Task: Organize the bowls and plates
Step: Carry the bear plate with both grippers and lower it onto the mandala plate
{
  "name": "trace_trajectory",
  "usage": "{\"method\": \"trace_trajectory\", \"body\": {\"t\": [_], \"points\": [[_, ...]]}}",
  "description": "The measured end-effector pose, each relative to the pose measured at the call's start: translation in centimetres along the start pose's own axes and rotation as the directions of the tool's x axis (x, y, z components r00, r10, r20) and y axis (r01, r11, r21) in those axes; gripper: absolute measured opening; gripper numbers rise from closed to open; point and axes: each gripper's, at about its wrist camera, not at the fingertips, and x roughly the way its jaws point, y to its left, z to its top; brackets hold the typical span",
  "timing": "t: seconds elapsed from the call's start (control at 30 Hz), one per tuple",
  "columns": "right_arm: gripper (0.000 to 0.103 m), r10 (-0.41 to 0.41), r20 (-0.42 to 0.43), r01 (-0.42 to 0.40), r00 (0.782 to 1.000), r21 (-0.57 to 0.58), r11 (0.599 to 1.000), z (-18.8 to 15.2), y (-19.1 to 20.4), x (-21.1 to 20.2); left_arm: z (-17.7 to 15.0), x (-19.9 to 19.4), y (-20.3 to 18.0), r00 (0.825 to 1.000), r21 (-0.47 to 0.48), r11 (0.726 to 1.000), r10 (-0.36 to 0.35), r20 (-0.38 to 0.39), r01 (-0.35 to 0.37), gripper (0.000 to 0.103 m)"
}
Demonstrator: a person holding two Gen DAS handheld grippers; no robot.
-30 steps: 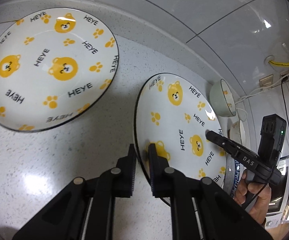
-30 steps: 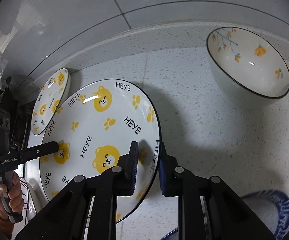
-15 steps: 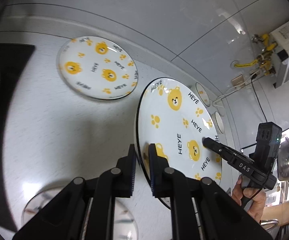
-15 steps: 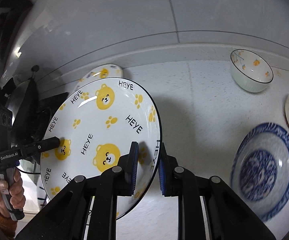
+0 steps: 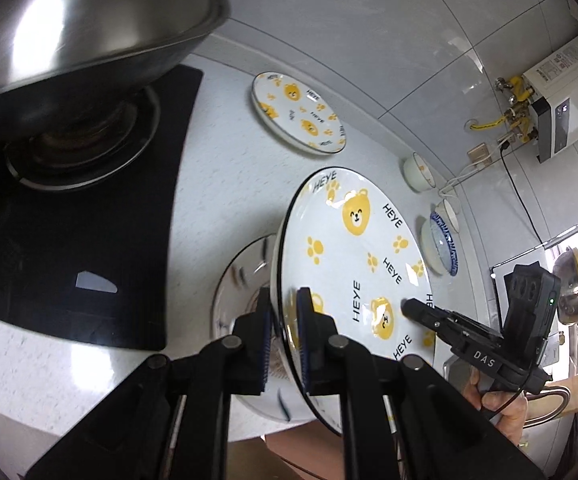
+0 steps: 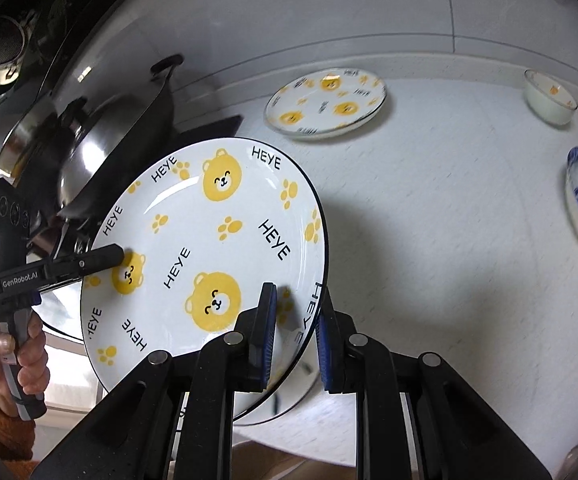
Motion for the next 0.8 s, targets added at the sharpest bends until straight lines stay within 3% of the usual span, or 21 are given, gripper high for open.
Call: {"method": "trace_trajectory", "body": {"t": [0.4, 0.8], "points": [[0.016, -0.045, -0.044, 0.046, 0.998, 0.011, 0.999, -3.6, 0.9, 2.0, -3.4, 2.9, 3.6, 0.999, -0.038, 0.999, -0.003, -0.039, 0.001, 0.011], [0.015, -0.048, -0.063, 0.051, 0.997, 0.042, 0.998, -3.3, -1.2, 3.7, -3.5, 6.0, 3.5, 0.996, -0.026, 0.998, 0.047, -0.070, -0.049, 0.011]]}}
